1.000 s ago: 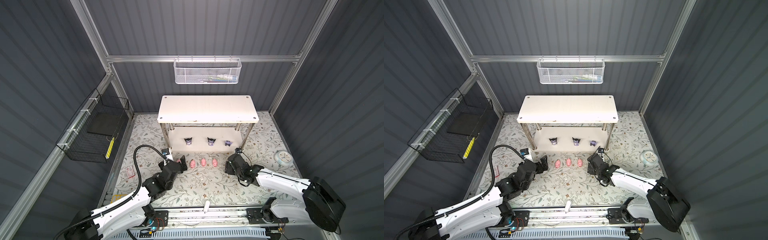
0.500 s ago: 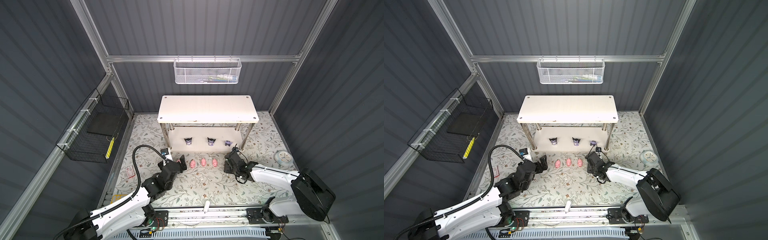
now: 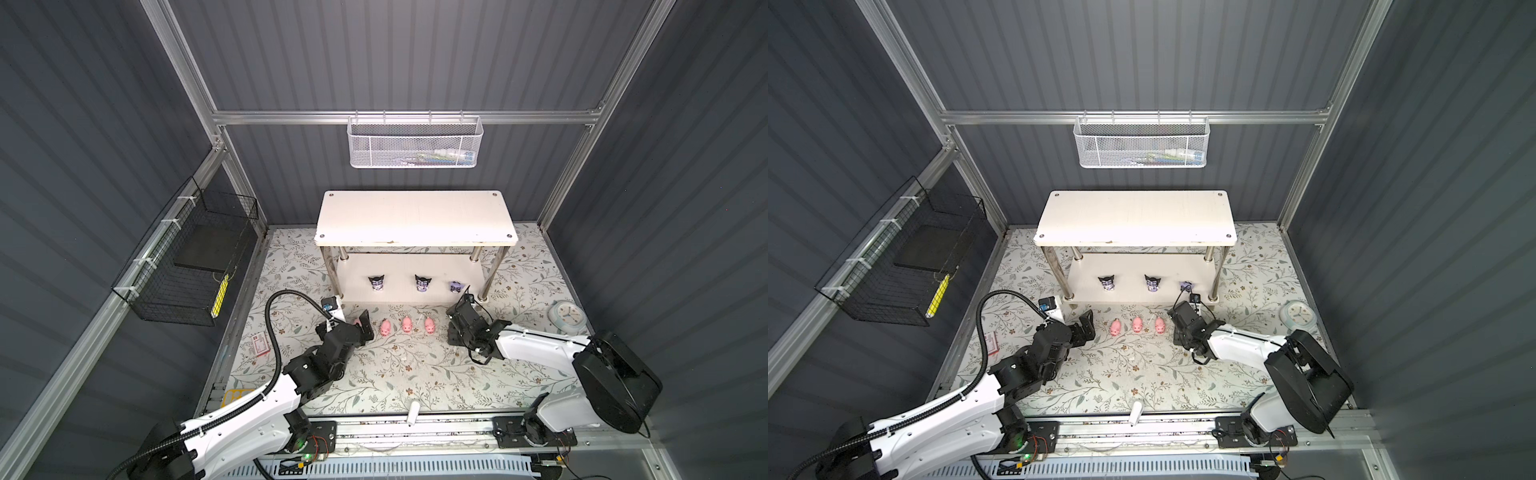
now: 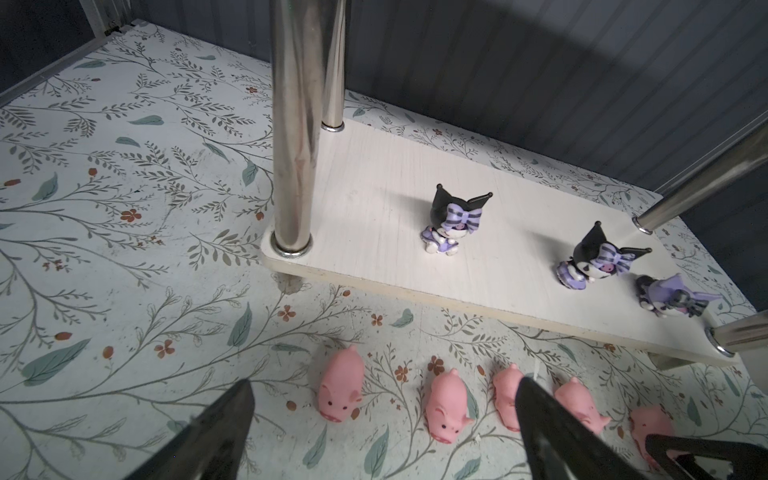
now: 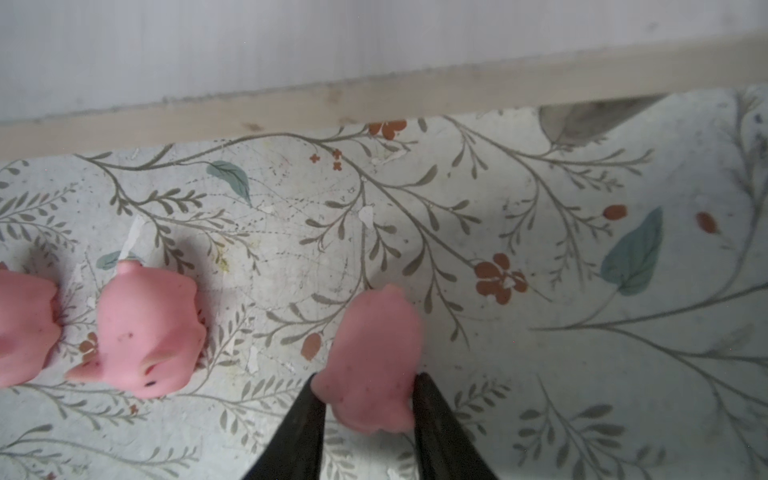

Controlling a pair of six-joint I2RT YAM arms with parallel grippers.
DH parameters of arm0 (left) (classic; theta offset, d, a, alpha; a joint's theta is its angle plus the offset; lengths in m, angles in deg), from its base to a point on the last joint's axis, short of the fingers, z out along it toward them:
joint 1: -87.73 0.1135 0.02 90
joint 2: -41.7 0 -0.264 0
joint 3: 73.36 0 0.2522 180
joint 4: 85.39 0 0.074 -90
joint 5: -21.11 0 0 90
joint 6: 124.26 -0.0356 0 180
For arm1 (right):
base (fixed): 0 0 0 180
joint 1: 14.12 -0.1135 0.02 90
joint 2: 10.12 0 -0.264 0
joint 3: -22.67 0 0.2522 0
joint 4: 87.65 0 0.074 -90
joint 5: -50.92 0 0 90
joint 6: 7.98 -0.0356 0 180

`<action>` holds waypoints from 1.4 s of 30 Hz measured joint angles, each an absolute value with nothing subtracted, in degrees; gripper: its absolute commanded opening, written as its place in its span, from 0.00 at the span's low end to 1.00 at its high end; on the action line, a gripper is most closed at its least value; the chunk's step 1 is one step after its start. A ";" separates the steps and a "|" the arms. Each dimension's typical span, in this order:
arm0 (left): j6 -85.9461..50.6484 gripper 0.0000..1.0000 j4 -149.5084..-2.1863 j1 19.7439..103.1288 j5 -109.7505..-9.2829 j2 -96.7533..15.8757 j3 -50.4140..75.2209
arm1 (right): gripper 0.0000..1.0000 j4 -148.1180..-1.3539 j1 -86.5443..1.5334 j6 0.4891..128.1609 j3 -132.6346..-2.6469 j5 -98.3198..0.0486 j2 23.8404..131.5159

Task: Place and organize the plastic toys onto the shelf
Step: 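Lower and close the right gripper on the nearest pink pig, then lift the pink pig with the right gripper up over the top shelf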

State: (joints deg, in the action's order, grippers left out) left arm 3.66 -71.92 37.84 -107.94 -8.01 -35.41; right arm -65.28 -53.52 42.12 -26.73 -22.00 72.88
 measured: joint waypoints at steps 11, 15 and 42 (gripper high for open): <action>3.66 0.98 -71.92 37.84 -107.96 -7.62 -35.89 | 0.23 -63.38 -53.52 41.99 -26.77 -22.07 70.91; 3.66 0.98 -71.92 37.84 -107.96 -7.57 -35.89 | 0.23 -61.72 -53.52 41.99 -26.07 -22.44 66.91; 3.24 0.98 -73.91 39.19 -107.85 -8.08 -36.51 | 0.22 -18.99 -53.52 52.11 -51.12 -33.41 39.96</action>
State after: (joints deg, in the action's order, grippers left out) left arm 3.24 -73.91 39.19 -107.85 -8.08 -36.51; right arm -18.99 -53.52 52.11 -51.12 -33.41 39.96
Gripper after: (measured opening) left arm 0.978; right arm 0.226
